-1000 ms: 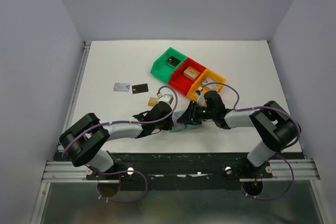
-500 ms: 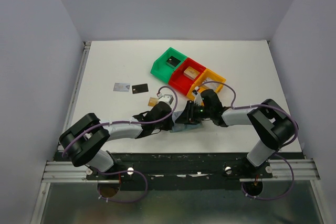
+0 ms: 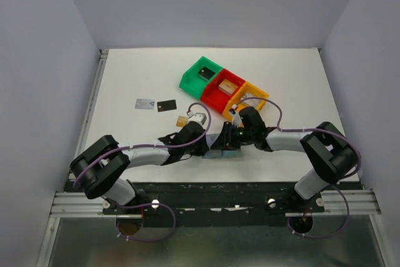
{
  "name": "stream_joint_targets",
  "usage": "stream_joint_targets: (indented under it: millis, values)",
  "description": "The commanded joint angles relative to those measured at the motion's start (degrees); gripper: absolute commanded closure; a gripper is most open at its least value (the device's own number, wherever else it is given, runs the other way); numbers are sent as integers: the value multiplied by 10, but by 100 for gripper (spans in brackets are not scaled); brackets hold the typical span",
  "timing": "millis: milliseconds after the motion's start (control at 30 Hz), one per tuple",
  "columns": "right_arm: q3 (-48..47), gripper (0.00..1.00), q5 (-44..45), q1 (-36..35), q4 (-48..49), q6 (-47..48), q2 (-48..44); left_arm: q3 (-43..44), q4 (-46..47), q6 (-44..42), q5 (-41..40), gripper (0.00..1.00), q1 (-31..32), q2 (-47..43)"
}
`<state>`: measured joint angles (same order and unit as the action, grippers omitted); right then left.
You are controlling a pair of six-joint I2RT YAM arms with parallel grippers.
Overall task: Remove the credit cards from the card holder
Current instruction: Remove the credit card from the card holder.
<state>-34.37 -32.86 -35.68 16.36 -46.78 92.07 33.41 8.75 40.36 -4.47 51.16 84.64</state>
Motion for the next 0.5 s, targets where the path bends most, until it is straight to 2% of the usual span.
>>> stream_joint_targets:
  millis: [0, 167, 367, 467]
  values:
    - [-10, 64, 2, -8, -22, 10, -25, -2, -18, 2, 4, 76, 7, 0]
    - [-8, 64, 5, -8, -26, 10, -36, -4, -20, 8, -1, 88, 6, 2]
    - [-7, 65, 10, -7, -36, 14, -44, -4, -23, 10, -5, 91, 6, 3]
    - [-5, 65, 12, -8, -41, 16, -48, -4, -24, 10, -5, 96, 7, 3]
